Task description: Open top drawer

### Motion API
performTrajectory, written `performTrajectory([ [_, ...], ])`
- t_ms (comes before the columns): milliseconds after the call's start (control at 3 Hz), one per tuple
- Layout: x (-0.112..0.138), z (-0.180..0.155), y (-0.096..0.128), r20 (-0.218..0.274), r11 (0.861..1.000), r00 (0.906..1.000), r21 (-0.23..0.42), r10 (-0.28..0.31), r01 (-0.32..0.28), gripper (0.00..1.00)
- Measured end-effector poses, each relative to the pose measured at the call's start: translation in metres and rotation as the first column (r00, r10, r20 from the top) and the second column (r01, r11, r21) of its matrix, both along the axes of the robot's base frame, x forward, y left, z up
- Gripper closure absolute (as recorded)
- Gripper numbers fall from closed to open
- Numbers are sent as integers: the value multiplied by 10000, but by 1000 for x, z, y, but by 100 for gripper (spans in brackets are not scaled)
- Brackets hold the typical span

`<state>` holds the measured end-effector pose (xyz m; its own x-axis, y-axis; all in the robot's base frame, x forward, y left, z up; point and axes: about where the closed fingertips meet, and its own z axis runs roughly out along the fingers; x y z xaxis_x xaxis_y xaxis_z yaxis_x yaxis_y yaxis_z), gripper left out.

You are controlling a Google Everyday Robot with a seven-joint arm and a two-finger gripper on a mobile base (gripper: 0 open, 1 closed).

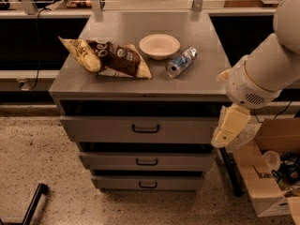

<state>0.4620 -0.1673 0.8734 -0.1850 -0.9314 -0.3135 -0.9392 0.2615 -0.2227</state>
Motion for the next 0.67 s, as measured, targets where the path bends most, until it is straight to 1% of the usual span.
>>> performTrajectory([
  [333,5,-14,2,402,10000,9992,92,20,-24,0],
  [667,2,-48,9,1213,9983,9909,-25,579,-580,0],
])
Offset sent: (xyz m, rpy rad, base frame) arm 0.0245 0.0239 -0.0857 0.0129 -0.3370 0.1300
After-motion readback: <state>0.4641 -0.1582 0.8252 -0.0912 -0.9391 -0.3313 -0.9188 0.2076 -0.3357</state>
